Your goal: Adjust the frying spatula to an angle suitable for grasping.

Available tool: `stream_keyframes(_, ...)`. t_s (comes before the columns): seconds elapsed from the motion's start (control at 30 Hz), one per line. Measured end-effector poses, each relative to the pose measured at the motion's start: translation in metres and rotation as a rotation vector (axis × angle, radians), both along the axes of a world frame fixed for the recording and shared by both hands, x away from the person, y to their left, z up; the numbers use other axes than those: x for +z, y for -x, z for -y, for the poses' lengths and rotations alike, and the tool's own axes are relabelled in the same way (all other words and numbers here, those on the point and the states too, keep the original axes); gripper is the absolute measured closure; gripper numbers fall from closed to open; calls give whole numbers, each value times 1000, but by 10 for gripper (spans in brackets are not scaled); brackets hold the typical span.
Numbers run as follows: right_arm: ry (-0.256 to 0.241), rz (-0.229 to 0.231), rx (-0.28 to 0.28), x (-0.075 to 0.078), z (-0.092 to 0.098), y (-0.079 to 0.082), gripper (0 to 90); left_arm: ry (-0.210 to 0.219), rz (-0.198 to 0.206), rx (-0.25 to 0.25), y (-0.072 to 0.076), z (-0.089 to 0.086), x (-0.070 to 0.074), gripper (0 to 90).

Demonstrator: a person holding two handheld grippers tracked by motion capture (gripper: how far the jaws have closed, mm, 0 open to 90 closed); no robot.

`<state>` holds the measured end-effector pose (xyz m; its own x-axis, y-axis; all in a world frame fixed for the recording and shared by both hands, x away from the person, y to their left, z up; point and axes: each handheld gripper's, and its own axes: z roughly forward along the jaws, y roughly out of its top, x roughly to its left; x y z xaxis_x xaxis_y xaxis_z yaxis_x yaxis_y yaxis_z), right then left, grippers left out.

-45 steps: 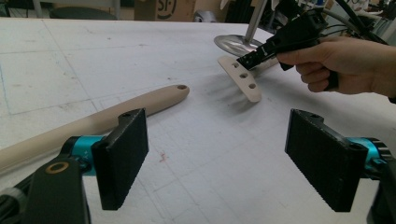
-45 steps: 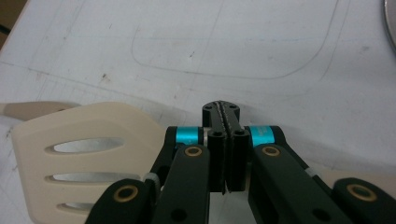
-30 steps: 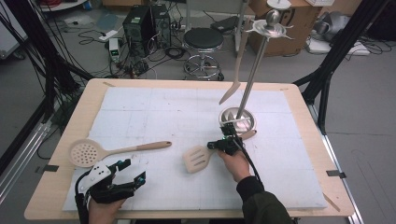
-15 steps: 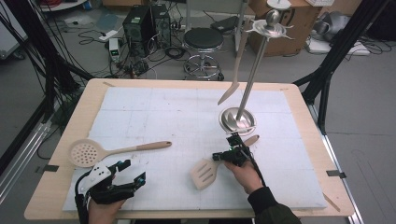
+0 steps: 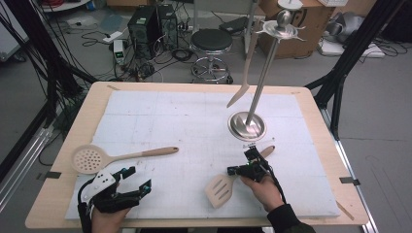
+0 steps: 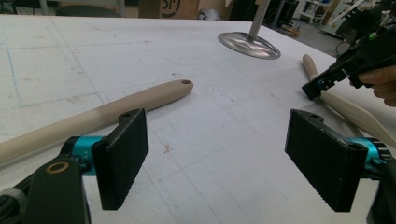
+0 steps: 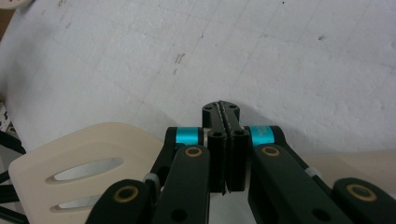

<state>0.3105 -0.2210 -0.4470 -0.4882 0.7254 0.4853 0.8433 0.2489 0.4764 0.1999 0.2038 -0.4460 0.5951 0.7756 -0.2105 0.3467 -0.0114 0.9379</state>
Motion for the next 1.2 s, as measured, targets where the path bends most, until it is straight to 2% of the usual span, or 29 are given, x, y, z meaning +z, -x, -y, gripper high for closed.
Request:
stream_keyframes(0.07, 4, 8, 8, 0, 1, 0, 898, 0, 0, 2, 0, 1, 0, 220)
stream_keyframes(0.13, -6, 18, -15, 0, 5, -1, 898, -3, 0, 2, 0, 1, 0, 220)
stream_keyframes(0.27, -68, 34, -94, 2, 31, -4, 898, 0, 1, 2, -1, 1, 0, 220)
stream_keyframes(0.4, -96, 55, -173, 5, 62, -3, 898, -5, 1, -5, -1, 2, 0, 220)
stream_keyframes(0.57, -104, 44, -268, 1, 95, 0, 898, -5, 2, -12, -3, 5, 0, 220)
stream_keyframes(0.7, -87, 21, -315, -6, 111, 1, 898, -13, -2, -14, -3, 5, -1, 221)
stream_keyframes(0.73, -88, 17, -327, -8, 113, 1, 898, -13, -3, -10, -2, 4, -1, 220)
stream_keyframes(0.83, -135, 3, -347, -13, 116, -1, 898, -13, -1, -3, 0, 2, -1, 221)
stream_keyframes(0.9, -149, 15, -356, -15, 113, -4, 898, -14, 1, -2, 0, 1, 0, 221)
stream_keyframes(1.07, -259, 8, -392, -18, 106, -11, 898, -15, 2, -6, 0, 4, 0, 221)
stream_keyframes(1.2, -248, 9, -390, -18, 104, -13, 898, -13, 1, -5, -1, 3, 0, 221)
